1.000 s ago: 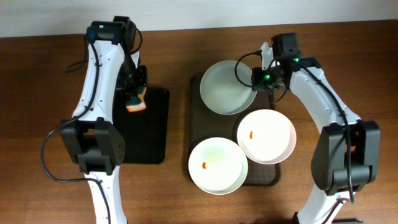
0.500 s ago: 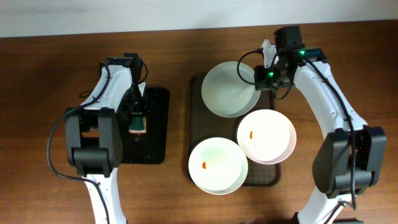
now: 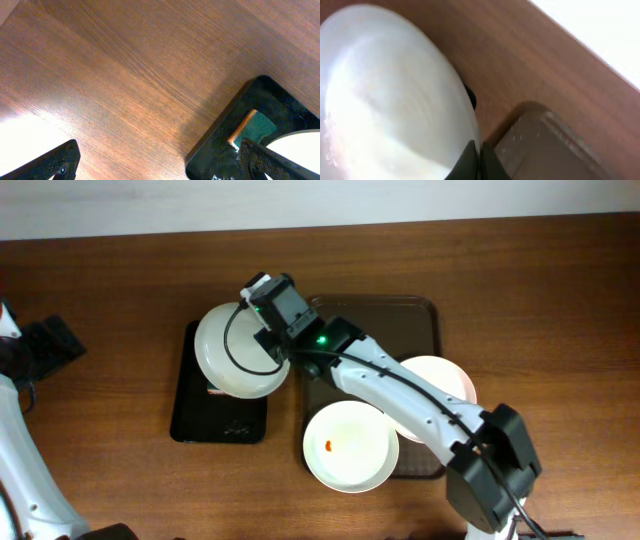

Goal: Clean dirty plates on tray and stack at the side

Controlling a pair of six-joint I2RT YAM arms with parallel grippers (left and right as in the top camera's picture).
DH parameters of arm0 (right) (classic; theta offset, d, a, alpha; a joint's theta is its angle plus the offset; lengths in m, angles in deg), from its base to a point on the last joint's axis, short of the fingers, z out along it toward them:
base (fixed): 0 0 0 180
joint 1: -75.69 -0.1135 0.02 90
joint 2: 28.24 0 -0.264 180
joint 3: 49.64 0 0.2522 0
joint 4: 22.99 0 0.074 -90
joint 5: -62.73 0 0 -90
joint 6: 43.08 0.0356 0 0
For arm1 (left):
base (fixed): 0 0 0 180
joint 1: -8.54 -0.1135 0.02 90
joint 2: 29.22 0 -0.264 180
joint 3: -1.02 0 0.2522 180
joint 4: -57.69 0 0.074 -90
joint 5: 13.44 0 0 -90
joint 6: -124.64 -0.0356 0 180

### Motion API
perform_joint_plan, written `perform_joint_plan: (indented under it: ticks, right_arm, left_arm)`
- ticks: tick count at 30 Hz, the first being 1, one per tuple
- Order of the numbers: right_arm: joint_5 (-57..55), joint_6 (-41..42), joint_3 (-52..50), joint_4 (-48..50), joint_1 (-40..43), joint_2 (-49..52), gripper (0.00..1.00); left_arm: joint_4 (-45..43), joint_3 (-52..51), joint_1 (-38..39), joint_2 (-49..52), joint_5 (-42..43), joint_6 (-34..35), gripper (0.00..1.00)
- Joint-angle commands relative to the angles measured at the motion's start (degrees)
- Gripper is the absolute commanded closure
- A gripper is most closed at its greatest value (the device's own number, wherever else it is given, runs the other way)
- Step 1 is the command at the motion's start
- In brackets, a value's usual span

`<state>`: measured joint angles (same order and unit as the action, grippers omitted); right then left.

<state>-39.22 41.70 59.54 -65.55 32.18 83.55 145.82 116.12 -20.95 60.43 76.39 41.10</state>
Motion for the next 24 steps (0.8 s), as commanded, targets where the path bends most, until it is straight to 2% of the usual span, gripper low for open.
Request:
perform_joint_plan:
  ticks: [1,4,7,10,20,21,24]
  right_arm:
    - [-2.54,-16.65,1.03,5.73,-3.91,0.24,0.96]
    - [-12.28,-24.11,1.03,6.86,-7.26,0.24,0.96]
    - [-24.55,-24.81,1.03,8.79,-11.45,0.24,0.96]
    - [-34.07,-24.85,1.03,15.69,-13.6,0.24,0.96]
    - [-35.3,-29.07,1.03,16.96,-14.71,-0.2,0.96]
    - [-35.15,-27.15,1.03,16.04,-14.6,-0.2,0.96]
    - [-29.86,-14.16,1.05,6.49,-11.02,-0.48,0.96]
  left_arm:
    - [0.04,-0.04,-0.28,-0.57,0.42,0.31,0.0]
    - [0.04,-0.04,-0.28,-0.57,0.39,0.31,0.0]
    - [0.04,-0.04,-0.28,-0.57,0.39,0.31,0.0]
    - [0.04,-0.04,-0.28,-0.57,0.42,0.33,0.0]
    - [0.04,-0.04,-0.28,-0.57,0.42,0.33,0.0]
    - [0.04,-0.04,-0.28,-0.57,0.42,0.31,0.0]
    - [0.04,-0.04,-0.28,-0.57,0.39,0.33,0.0]
